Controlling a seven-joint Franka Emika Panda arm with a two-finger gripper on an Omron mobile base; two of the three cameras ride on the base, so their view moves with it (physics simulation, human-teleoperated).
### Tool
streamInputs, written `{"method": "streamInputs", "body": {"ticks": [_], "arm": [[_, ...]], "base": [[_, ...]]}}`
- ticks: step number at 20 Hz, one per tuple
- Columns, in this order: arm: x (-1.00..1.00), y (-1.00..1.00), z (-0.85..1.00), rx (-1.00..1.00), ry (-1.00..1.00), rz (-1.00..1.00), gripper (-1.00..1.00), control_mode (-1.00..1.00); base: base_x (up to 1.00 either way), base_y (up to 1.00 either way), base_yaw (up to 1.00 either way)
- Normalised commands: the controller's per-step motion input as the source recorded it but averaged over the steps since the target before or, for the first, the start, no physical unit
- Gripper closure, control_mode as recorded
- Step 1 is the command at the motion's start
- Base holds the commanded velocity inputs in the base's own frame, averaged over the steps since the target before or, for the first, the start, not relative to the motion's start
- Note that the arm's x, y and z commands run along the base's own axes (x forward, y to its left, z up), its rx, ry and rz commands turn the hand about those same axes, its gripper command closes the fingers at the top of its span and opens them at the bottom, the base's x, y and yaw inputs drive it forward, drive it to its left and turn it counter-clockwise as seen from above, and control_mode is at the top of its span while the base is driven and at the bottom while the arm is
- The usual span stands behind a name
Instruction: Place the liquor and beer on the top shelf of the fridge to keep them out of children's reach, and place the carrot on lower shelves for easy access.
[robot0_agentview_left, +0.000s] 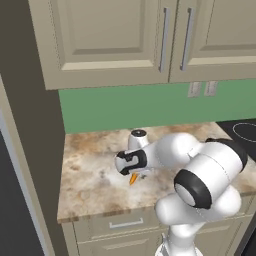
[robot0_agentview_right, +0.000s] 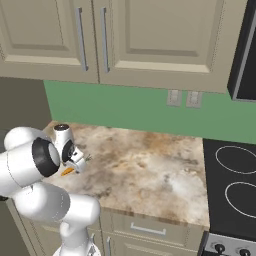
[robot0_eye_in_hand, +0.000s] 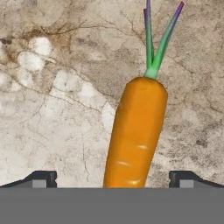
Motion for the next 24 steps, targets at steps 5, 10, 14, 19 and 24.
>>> {"method": "streamInputs", "body": {"ticks": [5, 10, 14, 19, 24], "arm": [[0.19, 0.00, -0.36, 0.00, 0.00, 0.00, 1.00, -1.00], [0.11, 0.00, -0.39, 0.00, 0.00, 0.00, 1.00, -1.00], [0.00, 0.00, -0.29, 0.00, 0.00, 0.00, 1.00, -1.00], [-0.03, -0.09, -0.22, 0.00, -0.02, 0.00, 1.00, -1.00], [-0.12, -0.63, 0.10, 0.02, -0.05, 0.00, 1.00, -1.00]], "base": [[0.00, 0.00, 0.00], [0.00, 0.00, 0.00], [0.00, 0.00, 0.00], [0.00, 0.00, 0.00], [0.00, 0.00, 0.00]]}}
